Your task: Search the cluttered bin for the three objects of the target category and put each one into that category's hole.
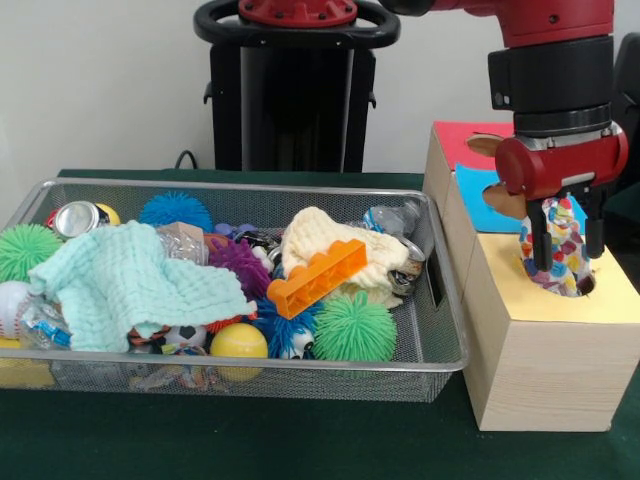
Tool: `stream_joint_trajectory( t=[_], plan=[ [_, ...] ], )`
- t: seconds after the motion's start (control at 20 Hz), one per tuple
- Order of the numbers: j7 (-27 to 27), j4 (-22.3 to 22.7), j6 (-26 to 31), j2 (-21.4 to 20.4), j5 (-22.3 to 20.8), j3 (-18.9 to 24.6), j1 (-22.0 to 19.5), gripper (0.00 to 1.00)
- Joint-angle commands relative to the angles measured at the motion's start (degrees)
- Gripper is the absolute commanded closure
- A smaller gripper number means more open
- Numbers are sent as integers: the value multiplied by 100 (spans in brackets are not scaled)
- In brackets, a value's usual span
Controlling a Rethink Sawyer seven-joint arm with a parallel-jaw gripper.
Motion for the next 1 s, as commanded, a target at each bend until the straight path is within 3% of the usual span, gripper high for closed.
stream_joint_trajectory(
  t=[0.05, 0.55, 0.75, 1.0],
  plan=[
    [69, 262, 552, 63, -218, -6, -67, 0],
    [-9, 263, 989, 44, -204, -121, 9, 0],
    [-92, 464, 977, -154, -188, 12, -132, 0],
    [-153, 371, 1364, -136, -117, 30, -130, 0]
  ],
)
